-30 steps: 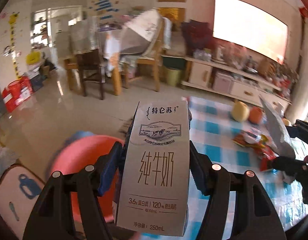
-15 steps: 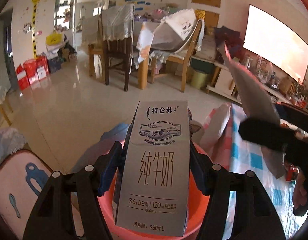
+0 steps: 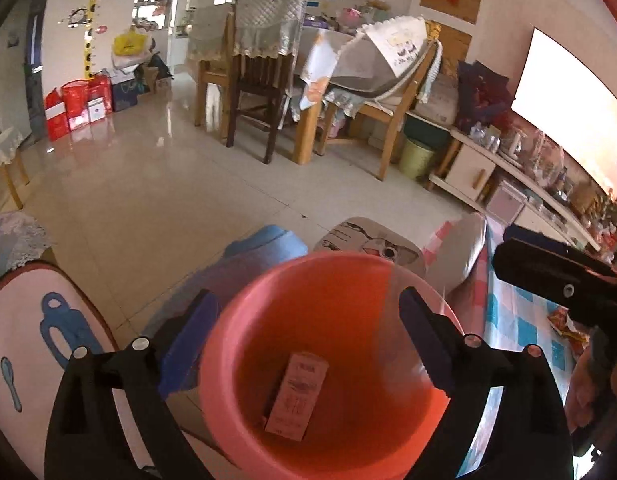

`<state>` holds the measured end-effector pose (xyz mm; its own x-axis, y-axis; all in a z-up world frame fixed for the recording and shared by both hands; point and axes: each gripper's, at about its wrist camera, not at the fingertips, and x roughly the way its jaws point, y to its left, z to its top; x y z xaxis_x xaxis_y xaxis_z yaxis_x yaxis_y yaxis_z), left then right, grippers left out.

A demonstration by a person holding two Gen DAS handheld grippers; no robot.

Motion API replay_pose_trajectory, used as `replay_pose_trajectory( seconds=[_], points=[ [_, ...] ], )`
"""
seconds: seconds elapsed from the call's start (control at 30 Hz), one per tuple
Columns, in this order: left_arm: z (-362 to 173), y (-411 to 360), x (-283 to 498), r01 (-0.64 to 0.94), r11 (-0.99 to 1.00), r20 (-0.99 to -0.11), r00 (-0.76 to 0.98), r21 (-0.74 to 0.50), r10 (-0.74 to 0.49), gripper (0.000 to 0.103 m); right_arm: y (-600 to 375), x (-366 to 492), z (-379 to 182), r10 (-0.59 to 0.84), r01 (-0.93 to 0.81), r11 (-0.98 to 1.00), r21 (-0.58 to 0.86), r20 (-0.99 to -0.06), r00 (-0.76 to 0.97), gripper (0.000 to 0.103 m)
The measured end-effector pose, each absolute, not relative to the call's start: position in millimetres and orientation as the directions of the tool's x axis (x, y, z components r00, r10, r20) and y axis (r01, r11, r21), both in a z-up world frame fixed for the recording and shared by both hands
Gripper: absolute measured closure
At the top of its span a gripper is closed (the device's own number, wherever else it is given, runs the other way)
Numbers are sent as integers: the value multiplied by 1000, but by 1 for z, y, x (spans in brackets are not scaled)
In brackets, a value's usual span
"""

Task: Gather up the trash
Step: 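Drop the carton into the pink bucket while the right tool drops the bag in, then move both tools back over the table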

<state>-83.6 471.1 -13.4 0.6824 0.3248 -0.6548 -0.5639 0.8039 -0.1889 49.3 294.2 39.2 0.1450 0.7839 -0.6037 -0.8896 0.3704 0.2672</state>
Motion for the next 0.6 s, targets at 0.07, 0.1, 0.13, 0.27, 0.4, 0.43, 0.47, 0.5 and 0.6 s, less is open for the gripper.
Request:
replay_pose_trajectory(
  seconds=[0.07,0.1,0.13,0.27,0.4,0.43,0.47,0.5,0.6],
  points=[
    [-8,472,-92,-579,791,-643,686,-199,341,10,287,51,41,788,-887,374,271,-598,149,13],
    [-6,471,-95,-584,787,-640,686,-201,346,10,281,51,42,791,-883,378,279,-592,152,13],
    [-3,469,-100,-589,782,-636,686,-202,353,10,271,51,44,795,-878,384,287,-586,157,13],
    [8,453,-99,-576,795,-632,692,-193,348,10,212,49,45,791,-855,438,277,-570,221,13],
    [16,407,-84,-493,851,-612,734,-181,295,9,111,43,35,729,-781,579,234,-578,367,11],
    [16,388,-74,-454,873,-612,745,-175,265,9,81,42,31,699,-750,625,217,-584,413,10],
    [16,374,-68,-430,886,-614,751,-172,245,9,57,41,28,669,-720,664,201,-590,452,9],
    [14,353,-57,-390,905,-617,758,-168,212,9,25,41,23,627,-679,711,181,-601,496,9],
    [4,290,-24,-281,946,-641,758,-159,118,8,-49,37,13,524,-580,803,135,-624,580,9]
  ],
)
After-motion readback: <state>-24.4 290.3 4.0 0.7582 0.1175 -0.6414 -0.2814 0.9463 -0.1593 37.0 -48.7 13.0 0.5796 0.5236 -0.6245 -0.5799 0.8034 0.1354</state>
